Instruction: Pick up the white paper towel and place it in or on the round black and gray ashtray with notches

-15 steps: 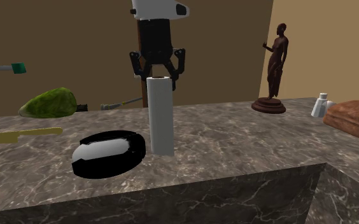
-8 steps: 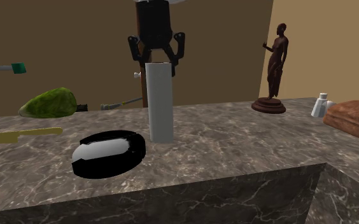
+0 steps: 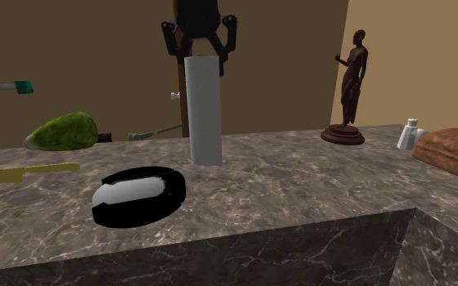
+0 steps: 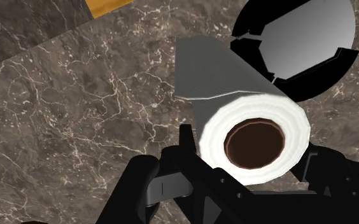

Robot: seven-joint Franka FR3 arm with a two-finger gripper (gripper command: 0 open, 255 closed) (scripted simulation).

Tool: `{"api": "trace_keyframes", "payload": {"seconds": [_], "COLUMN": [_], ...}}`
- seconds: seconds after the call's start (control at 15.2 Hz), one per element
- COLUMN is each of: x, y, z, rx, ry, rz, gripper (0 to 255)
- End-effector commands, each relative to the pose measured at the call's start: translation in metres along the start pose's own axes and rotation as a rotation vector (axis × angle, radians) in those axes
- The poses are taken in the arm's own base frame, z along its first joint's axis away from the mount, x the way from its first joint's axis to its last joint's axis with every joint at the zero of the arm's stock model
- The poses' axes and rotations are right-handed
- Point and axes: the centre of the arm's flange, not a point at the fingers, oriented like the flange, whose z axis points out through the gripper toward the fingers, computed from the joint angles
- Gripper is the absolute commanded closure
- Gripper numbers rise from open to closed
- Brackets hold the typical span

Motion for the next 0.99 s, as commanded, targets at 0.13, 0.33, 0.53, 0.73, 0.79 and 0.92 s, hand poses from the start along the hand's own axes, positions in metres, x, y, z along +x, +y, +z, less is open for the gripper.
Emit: {"api": "trace_keyframes", "payload": {"seconds": [0.13,0.33,0.53,0.73,0.79,0.92], "x": [0.002,-0.005,-0.011,-0.018,-0.020,-0.024], "y": [0.000,-0.033,-0.066,-0.099,-0.110,-0.132], "z": [-0.021,-0.042,-0.063,-0.083,-0.090,-0.104], "rx": [0.000,0.000,0.000,0.000,0.000,0.000], "ry": [0.000,0.000,0.000,0.000,0.000,0.000], "rz": [0.000,0.000,0.000,0.000,0.000,0.000], "gripper": [255,255,255,255,255,255]}}
